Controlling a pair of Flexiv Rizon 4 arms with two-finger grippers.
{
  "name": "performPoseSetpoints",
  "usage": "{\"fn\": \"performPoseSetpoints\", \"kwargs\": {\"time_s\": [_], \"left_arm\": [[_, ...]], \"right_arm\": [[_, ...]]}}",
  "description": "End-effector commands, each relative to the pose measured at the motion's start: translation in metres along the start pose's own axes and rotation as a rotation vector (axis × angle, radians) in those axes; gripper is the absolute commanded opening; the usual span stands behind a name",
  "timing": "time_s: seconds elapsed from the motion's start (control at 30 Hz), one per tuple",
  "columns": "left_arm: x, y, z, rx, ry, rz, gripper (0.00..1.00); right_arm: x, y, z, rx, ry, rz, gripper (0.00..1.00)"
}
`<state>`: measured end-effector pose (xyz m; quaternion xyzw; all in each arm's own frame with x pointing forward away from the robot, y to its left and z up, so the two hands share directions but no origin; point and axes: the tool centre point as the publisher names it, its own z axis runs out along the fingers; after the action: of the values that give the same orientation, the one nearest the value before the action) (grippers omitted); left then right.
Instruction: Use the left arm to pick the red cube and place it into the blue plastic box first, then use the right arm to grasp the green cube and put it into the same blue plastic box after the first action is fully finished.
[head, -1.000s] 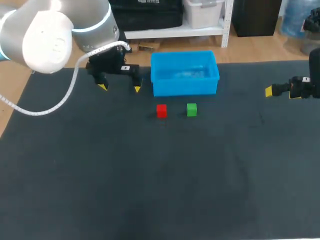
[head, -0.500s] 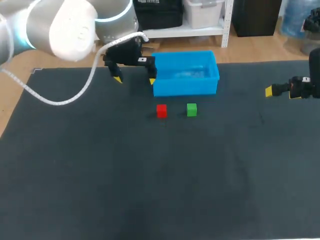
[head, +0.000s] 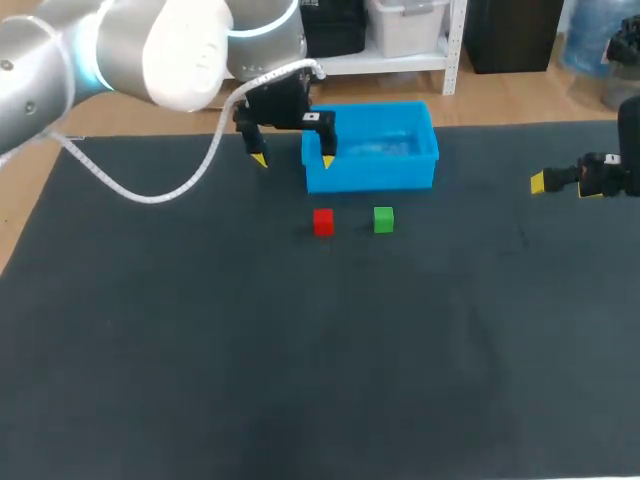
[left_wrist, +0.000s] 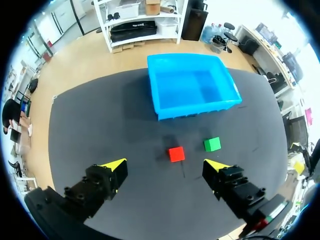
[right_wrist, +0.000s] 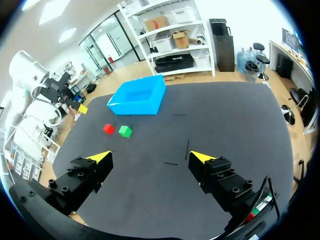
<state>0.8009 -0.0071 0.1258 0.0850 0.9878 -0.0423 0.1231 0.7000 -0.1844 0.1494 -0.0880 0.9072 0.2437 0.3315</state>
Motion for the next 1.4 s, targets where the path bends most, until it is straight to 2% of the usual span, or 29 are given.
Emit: {"fn": "performPoseSetpoints", "kwargs": {"time_s": [0.03, 0.3, 0.7, 1.4], "left_arm": [[-0.006, -0.009, 0.004, -0.01, 0.031, -0.003, 1.0], [0.001, -0.02, 0.011, 0.006, 0.058, -0.035, 1.0], [0.007, -0.015, 0.023, 0.028, 0.063, -0.083, 1.0], [0.013, -0.019, 0.04, -0.022, 0.111, -0.022, 1.0]], "right_arm": [[0.0, 0.0, 0.0, 0.0, 0.001, -0.001, 1.0], [0.0, 0.0, 0.0, 0.0, 0.001, -0.001, 1.0], [0.0, 0.0, 0.0, 0.0, 0.001, -0.001, 1.0], [0.0, 0.0, 0.0, 0.0, 0.001, -0.001, 1.0]]}}
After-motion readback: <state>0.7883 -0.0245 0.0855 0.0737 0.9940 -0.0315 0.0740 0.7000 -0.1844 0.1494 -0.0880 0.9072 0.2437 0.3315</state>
